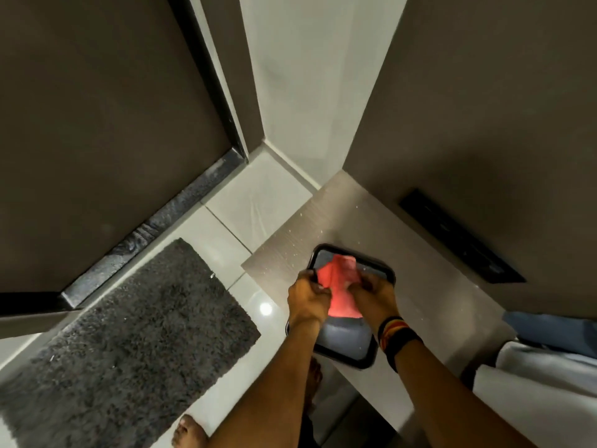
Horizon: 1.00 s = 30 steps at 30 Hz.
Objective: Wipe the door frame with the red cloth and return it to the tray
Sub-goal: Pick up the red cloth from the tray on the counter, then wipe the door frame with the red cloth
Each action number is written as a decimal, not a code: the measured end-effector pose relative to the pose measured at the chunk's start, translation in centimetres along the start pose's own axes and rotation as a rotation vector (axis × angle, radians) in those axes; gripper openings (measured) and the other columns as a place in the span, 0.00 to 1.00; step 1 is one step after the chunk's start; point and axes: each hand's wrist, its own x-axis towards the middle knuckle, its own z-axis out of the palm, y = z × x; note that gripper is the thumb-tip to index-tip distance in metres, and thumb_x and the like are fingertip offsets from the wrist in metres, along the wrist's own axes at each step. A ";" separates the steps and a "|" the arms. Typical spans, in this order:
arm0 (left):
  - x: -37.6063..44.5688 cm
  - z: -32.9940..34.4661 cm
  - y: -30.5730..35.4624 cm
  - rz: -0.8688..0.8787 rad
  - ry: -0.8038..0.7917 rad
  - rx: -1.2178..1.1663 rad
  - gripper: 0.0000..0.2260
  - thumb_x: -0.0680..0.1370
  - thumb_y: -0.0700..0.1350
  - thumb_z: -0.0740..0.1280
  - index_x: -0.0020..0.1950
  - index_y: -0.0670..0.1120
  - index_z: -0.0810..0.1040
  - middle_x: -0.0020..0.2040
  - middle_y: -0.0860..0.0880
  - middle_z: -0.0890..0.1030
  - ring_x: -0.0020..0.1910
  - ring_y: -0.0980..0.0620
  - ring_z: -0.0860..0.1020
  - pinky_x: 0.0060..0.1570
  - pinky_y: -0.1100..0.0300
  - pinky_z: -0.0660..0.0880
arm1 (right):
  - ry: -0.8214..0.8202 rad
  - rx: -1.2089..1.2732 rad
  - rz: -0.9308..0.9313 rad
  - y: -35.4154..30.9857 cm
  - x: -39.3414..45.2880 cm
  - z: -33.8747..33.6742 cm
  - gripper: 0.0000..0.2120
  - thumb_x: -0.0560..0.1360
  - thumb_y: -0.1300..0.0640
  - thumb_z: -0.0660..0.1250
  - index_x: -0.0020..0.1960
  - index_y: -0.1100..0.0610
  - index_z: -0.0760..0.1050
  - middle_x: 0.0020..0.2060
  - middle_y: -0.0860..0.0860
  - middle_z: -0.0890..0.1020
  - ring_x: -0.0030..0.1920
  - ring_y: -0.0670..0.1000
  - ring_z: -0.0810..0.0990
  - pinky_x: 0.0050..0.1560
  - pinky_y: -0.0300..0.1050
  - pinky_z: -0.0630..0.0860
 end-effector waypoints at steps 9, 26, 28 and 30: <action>-6.0 -16.6 13.2 0.258 0.066 -0.215 0.09 0.78 0.39 0.70 0.57 0.43 0.84 0.51 0.42 0.86 0.50 0.41 0.84 0.55 0.52 0.81 | -0.216 0.192 -0.333 -20.4 -10.4 0.0 0.07 0.79 0.71 0.63 0.52 0.60 0.75 0.46 0.56 0.80 0.46 0.55 0.79 0.48 0.46 0.78; -38.6 -64.0 27.0 0.919 0.411 -0.477 0.18 0.77 0.32 0.71 0.66 0.35 0.78 0.41 0.50 0.85 0.32 0.61 0.80 0.30 0.68 0.74 | -0.541 0.213 -1.216 -58.2 -51.5 9.5 0.10 0.80 0.70 0.62 0.60 0.67 0.75 0.44 0.55 0.83 0.40 0.46 0.80 0.37 0.29 0.77; -42.7 -68.6 25.3 0.953 0.572 -0.467 0.20 0.75 0.30 0.72 0.66 0.32 0.77 0.48 0.44 0.84 0.37 0.59 0.81 0.39 0.69 0.79 | -0.568 0.182 -1.329 -59.7 -56.5 12.4 0.10 0.79 0.70 0.63 0.60 0.66 0.74 0.49 0.60 0.83 0.44 0.51 0.81 0.43 0.35 0.79; -46.4 -72.3 23.5 0.984 0.704 -0.479 0.22 0.73 0.29 0.73 0.67 0.34 0.77 0.55 0.40 0.82 0.47 0.51 0.81 0.55 0.57 0.80 | -0.568 0.150 -1.435 -60.4 -61.2 15.1 0.10 0.79 0.69 0.64 0.59 0.63 0.76 0.50 0.60 0.83 0.48 0.54 0.80 0.51 0.47 0.78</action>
